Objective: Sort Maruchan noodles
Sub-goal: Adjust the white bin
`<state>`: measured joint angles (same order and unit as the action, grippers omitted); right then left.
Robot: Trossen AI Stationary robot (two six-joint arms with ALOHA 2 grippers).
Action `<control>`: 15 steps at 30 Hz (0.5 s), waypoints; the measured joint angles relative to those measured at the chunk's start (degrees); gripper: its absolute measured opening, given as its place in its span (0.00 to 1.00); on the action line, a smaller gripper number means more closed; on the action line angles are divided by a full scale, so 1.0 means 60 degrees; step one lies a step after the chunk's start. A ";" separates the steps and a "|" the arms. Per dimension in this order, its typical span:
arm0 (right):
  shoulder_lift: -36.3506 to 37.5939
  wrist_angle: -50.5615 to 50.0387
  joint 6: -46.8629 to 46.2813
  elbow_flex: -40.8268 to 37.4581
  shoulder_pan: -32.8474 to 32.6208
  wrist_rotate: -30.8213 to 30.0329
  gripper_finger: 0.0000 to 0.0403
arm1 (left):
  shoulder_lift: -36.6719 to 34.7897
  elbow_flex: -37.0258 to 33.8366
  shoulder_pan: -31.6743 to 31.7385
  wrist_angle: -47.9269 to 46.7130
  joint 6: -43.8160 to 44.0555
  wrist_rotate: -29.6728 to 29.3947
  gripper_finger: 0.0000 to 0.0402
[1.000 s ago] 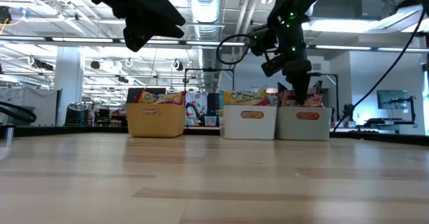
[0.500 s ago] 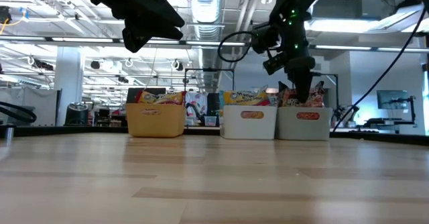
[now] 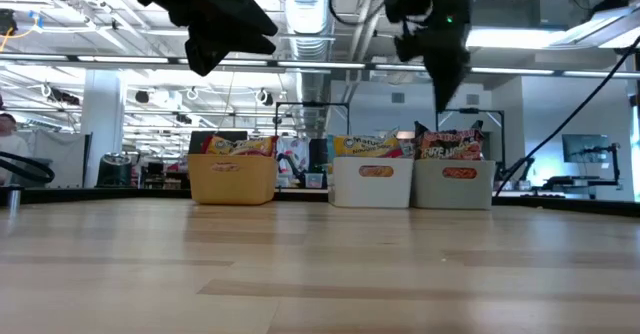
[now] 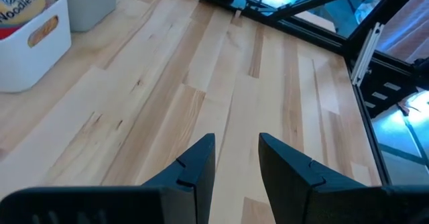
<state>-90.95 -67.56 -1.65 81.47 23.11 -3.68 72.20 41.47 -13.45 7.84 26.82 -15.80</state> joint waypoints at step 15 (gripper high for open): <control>-0.1806 0.2328 -0.0400 0.0000 -0.1020 -0.0643 0.24 | -0.0415 -0.0004 0.0000 0.0326 -0.0364 0.0661 0.26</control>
<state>-101.79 -53.60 -4.05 81.47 16.99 -7.54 69.72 41.45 -13.45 9.80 24.63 -11.83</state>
